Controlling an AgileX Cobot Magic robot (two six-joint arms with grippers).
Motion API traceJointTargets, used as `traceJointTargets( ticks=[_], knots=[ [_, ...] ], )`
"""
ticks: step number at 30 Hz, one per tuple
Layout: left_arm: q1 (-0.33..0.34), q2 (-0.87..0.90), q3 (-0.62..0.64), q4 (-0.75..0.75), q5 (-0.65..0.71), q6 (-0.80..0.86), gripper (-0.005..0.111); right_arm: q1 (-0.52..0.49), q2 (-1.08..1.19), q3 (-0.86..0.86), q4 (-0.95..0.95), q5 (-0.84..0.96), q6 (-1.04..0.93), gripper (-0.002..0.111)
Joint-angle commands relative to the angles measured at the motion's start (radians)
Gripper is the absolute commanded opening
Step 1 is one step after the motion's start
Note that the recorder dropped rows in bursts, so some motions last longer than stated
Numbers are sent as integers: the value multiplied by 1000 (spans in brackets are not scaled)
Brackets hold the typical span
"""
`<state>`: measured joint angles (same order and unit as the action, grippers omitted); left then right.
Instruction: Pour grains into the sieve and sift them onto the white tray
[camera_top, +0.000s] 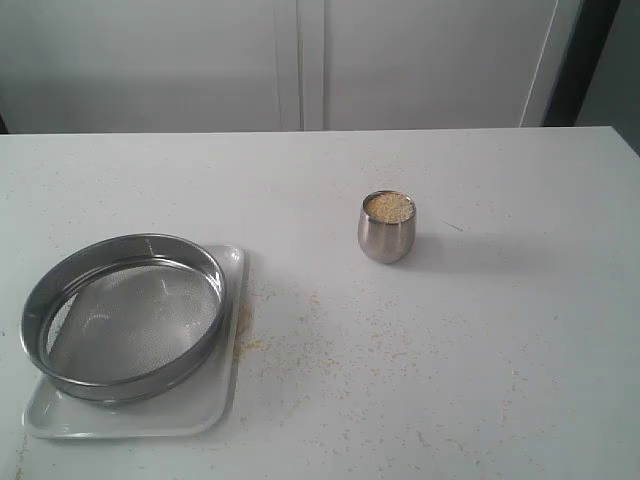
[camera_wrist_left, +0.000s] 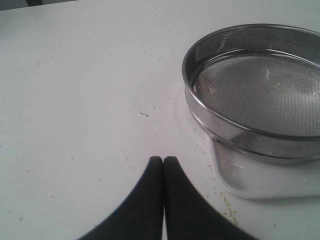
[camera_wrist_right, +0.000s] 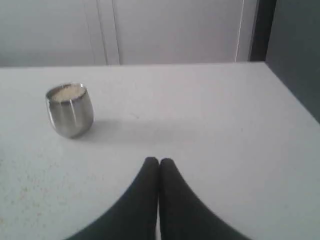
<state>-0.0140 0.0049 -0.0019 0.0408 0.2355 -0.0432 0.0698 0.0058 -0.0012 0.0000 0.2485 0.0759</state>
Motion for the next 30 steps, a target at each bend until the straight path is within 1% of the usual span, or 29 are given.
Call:
traceJointTargets(
  ticks=[1, 6, 9, 11, 15, 17, 20, 27, 30],
  knots=[
    [2, -5, 2, -9, -2, -4, 0, 3, -6, 1, 0, -279, 8, 0],
    [2, -5, 2, -9, -2, -4, 0, 3, -6, 1, 7, -732, 247, 0],
    [2, -5, 2, -9, -2, -4, 0, 3, -6, 1, 0, -853, 358, 0],
    [2, -5, 2, -9, -2, -4, 0, 3, -6, 1, -28, -858, 379, 0],
    [2, -5, 2, -9, -2, -4, 0, 3, -6, 1, -150, -867, 485, 0],
    [2, -5, 2, -9, -2, -4, 0, 3, -6, -27, -206, -882, 538, 0],
    [2, -5, 2, -9, -2, -4, 0, 3, 30, -92, -274, -863, 550, 0],
    [2, -5, 2, -9, -2, -4, 0, 3, 259, -239, -288, -845, 540, 0],
    [2, -5, 2, -9, -2, -4, 0, 3, 390, -280, -288, -914, 519, 0]
  ],
)
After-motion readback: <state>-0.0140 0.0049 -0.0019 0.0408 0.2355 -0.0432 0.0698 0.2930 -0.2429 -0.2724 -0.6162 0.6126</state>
